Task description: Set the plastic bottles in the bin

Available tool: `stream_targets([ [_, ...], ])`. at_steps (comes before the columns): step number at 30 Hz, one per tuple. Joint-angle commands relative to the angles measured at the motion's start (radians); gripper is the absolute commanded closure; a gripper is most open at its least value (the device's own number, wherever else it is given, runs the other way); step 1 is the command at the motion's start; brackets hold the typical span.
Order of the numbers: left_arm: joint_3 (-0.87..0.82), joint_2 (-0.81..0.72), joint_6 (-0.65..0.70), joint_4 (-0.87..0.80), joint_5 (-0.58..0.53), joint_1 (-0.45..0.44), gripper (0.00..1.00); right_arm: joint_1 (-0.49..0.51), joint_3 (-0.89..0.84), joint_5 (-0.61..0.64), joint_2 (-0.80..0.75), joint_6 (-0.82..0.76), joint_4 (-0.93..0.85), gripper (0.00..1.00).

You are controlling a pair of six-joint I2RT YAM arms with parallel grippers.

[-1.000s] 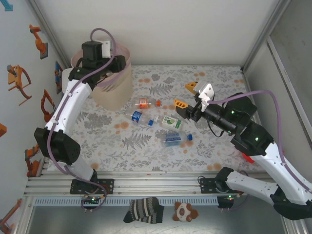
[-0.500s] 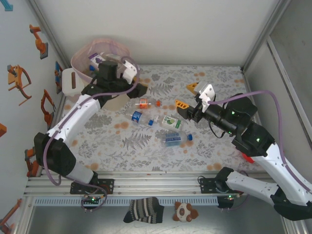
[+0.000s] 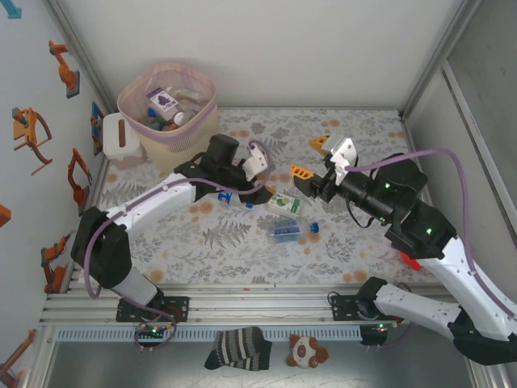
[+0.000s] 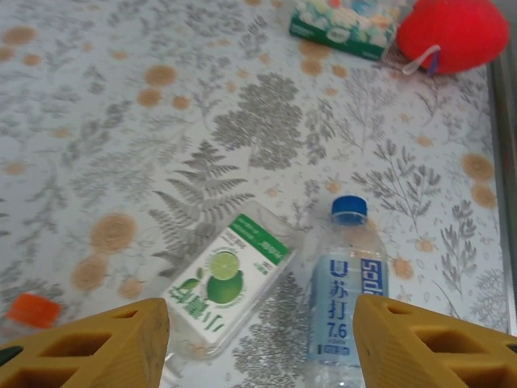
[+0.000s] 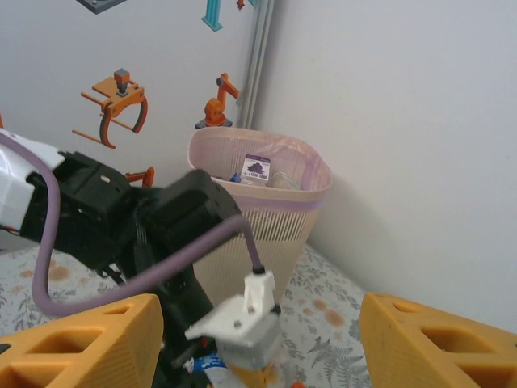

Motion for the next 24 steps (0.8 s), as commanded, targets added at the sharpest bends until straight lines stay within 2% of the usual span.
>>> stream_targets([
  [1,-0.001,0.049,0.035,-0.015,-0.013,-0.057,0.39,0.001,0.036,0.008,-0.005,-0.007,0.005,0.35],
  [12,0.05,0.213,0.034,-0.042,-0.104,-0.216,0.36,0.0,0.043,0.008,-0.016,-0.008,-0.002,0.35],
  [24,0.144,0.371,0.029,-0.108,-0.193,-0.285,0.3,0.001,0.04,0.007,-0.018,-0.011,-0.007,0.35],
])
